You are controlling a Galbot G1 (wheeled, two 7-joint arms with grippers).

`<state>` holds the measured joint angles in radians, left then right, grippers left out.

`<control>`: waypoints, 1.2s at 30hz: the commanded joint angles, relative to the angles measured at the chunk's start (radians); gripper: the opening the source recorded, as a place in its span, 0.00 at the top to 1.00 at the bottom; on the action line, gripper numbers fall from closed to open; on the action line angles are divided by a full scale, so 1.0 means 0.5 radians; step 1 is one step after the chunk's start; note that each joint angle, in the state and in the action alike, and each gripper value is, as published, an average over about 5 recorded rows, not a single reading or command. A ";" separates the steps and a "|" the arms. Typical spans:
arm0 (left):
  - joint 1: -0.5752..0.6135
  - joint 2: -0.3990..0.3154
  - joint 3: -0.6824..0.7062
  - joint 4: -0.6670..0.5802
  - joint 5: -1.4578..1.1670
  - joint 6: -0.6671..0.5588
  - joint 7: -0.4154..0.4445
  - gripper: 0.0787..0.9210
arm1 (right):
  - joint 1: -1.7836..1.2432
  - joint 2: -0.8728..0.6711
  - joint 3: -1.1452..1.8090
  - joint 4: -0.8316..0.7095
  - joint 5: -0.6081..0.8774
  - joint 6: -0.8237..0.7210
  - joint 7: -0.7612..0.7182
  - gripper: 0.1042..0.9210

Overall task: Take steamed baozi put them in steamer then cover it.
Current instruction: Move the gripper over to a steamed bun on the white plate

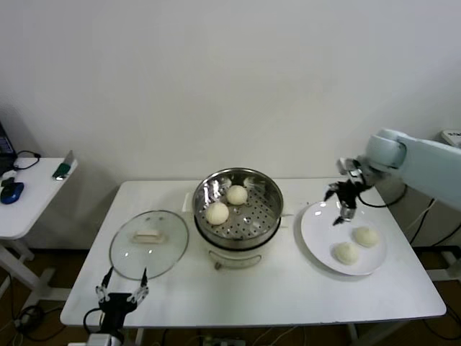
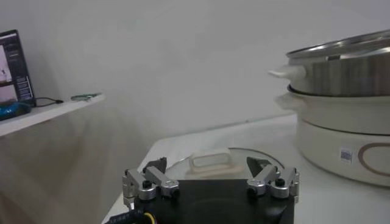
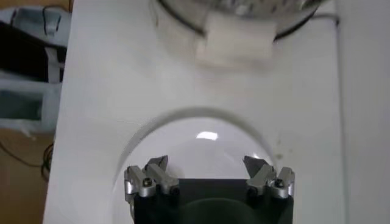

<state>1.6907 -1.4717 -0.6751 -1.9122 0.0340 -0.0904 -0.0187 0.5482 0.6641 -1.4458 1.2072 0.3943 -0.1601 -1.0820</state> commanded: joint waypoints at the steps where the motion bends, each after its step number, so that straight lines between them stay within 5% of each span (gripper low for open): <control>1: 0.006 0.001 -0.015 -0.005 0.011 0.011 0.000 0.12 | -0.540 -0.297 0.327 0.001 -0.444 0.053 -0.011 0.12; 36: 0.044 -0.018 -0.019 0.059 0.041 -0.008 -0.026 0.12 | -0.862 0.140 0.607 -0.428 -0.581 0.119 -0.006 0.16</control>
<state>1.7121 -1.4812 -0.6844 -1.8826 0.0541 -0.0946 -0.0301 0.1357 0.7134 -1.1547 1.0160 0.1193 -0.1060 -1.0772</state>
